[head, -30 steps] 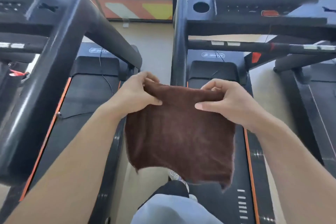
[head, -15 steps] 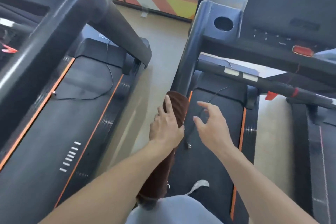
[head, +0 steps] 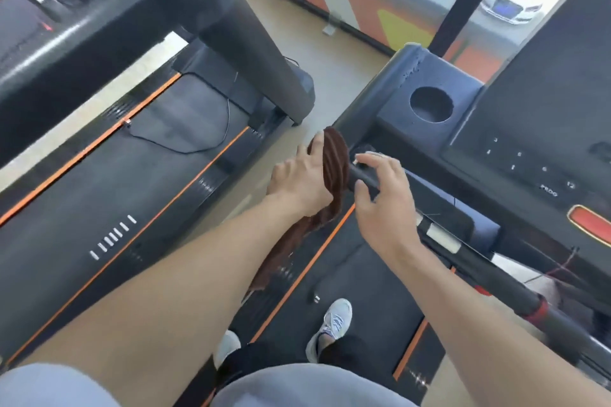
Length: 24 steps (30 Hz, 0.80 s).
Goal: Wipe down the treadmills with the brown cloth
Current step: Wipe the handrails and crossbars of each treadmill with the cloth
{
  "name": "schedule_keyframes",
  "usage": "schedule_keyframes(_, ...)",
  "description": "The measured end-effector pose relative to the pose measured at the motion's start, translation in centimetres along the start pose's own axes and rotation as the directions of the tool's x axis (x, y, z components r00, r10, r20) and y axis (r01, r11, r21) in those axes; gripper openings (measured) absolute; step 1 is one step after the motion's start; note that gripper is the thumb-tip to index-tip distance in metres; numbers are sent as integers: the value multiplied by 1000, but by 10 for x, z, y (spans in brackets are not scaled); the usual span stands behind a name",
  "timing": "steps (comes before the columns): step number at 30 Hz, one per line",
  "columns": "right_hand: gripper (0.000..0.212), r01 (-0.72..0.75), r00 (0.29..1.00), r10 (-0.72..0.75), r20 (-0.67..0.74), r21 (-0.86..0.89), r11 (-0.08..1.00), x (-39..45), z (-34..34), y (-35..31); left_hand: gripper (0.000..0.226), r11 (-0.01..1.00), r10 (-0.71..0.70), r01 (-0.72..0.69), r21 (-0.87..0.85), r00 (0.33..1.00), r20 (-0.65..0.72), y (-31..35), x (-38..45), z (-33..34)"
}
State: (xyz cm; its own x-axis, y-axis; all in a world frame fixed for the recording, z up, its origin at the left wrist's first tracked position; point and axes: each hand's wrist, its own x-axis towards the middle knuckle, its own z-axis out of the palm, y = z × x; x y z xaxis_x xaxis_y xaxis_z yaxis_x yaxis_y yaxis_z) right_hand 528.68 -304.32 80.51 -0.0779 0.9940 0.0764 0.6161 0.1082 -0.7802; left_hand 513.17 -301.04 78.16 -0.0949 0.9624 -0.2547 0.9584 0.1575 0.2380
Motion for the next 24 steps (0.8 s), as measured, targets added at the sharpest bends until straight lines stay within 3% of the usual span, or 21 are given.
schedule_keyframes(3,48,49,991,-42,127,-55,997,28,1,3,111,1000,2,-2,-29,1000,1,-1,3,-2)
schedule_keyframes(6,46,-35,923,-20,385,137,990,41,20,1,98,994,-12,8,-112,999,-34,-3,-2,0)
schedule_keyframes(7,45,-59,910,-29,414,200,978,41,27,1,94,991,-22,16,-136,999,-42,-4,-6,1)
schedule_keyframes(11,45,-10,917,-64,393,183,983,12,48,-1,96,982,-80,75,-176,997,-19,-27,-41,3)
schedule_keyframes(16,49,253,896,-247,369,33,967,-76,84,-16,72,975,-68,69,-213,998,12,-79,-116,10)
schedule_keyframes(24,49,304,918,-300,257,29,952,-192,146,-54,79,966,-55,76,-248,995,89,-156,-217,21)
